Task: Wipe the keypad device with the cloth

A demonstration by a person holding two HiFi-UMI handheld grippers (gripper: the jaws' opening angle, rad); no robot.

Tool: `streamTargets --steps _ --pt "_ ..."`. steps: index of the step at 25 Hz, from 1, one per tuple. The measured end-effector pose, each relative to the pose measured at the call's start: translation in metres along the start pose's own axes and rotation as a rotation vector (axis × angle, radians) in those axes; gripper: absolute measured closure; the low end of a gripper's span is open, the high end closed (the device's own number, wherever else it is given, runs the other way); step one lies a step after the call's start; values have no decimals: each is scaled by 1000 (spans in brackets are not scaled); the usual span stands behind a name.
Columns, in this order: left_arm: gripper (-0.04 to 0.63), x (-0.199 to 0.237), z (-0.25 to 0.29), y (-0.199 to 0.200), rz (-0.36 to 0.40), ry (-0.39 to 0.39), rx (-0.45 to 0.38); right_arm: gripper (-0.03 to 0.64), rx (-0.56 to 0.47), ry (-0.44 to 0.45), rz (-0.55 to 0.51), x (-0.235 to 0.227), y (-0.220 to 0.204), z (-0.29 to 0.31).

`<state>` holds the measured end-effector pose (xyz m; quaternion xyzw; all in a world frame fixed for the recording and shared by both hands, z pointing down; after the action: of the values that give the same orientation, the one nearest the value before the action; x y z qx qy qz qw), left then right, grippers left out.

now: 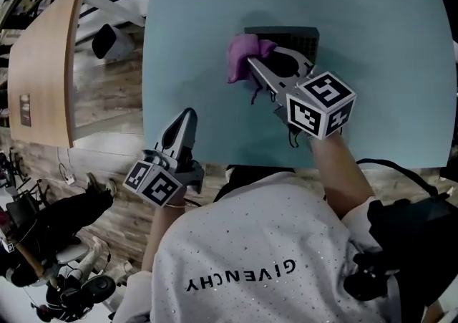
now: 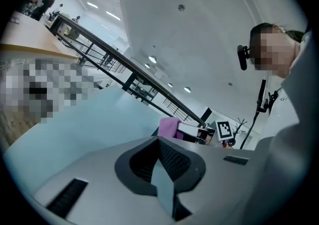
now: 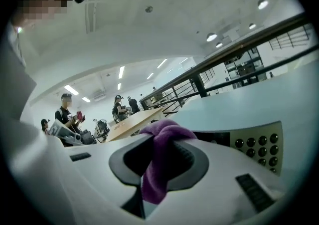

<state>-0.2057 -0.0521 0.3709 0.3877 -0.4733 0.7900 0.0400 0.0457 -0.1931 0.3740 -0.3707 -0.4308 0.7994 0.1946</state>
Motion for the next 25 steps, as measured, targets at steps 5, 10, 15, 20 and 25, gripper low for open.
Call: streamTargets --steps 5,10,15,20,25 --pt "595 10 -3 -3 -26 3 52 549 -6 11 114 -10 -2 -4" --pt "595 -2 16 3 -20 -30 78 549 -43 -81 85 -30 9 -42" --pt "595 -5 42 4 -24 -92 92 549 -98 -170 121 -59 8 -65" --pt "595 4 42 8 -37 -92 102 548 -113 -264 130 -59 6 -74" --pt "595 -3 46 10 -58 -80 78 548 -116 -321 125 -67 7 -89"
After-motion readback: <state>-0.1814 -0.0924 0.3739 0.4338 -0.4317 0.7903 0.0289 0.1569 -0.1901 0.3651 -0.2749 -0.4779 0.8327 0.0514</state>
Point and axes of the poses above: the fingertips, and each gripper's own axes: z forward along the fingers, x to its left, y out of its top, the point moved 10 cm from there along -z, backward along the fingers, and after that the axes turned 6 degrees about -y, right-handed, at the moved point
